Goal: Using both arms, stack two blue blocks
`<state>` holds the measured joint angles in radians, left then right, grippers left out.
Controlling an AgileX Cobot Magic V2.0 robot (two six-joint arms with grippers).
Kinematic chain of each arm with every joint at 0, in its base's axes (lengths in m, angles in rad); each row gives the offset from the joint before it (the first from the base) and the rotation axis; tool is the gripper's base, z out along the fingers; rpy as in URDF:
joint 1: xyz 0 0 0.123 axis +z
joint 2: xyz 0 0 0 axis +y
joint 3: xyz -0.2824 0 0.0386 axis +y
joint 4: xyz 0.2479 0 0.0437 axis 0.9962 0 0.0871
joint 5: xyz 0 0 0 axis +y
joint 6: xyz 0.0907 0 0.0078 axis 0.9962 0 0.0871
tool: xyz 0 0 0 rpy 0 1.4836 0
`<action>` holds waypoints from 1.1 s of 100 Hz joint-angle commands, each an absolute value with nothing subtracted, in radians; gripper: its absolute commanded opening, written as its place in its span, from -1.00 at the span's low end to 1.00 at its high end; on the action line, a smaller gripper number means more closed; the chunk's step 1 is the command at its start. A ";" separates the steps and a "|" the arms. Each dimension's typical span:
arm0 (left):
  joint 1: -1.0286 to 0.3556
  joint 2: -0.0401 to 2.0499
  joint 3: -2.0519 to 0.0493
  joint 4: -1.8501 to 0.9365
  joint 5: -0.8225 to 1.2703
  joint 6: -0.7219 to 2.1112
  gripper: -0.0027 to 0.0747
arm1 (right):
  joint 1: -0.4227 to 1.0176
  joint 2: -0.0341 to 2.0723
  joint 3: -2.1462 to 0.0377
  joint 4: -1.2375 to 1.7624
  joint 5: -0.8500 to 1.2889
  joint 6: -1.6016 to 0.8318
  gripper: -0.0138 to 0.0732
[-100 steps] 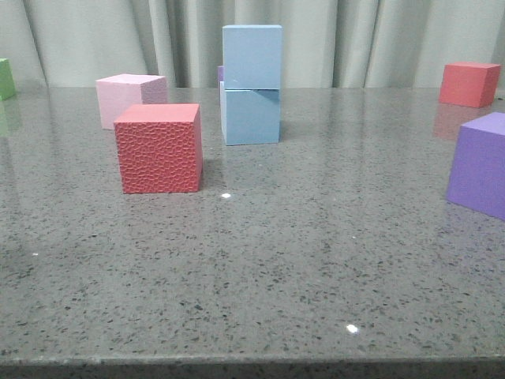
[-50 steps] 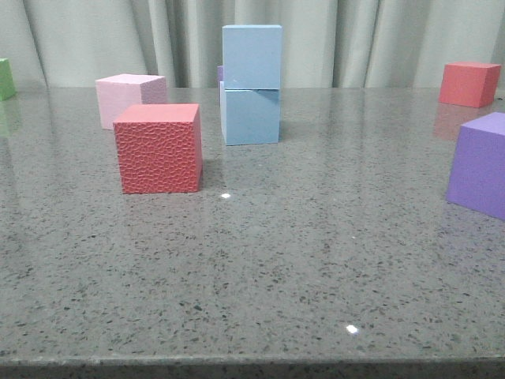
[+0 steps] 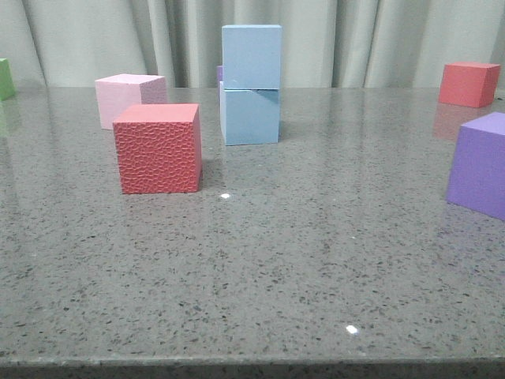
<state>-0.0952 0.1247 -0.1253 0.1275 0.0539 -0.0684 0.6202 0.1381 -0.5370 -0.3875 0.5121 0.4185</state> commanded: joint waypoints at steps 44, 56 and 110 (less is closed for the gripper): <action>0.062 -0.039 0.007 0.054 0.031 -0.066 -0.98 | 0.621 0.150 -0.557 -0.414 0.428 0.415 -0.95; 0.062 -0.039 0.007 0.054 -0.010 -0.066 -0.98 | 0.621 0.150 -0.557 -0.414 0.428 0.415 -0.95; 0.062 -0.039 0.007 0.054 -0.013 -0.066 -0.98 | 0.621 0.150 -0.557 -0.414 0.428 0.415 -0.95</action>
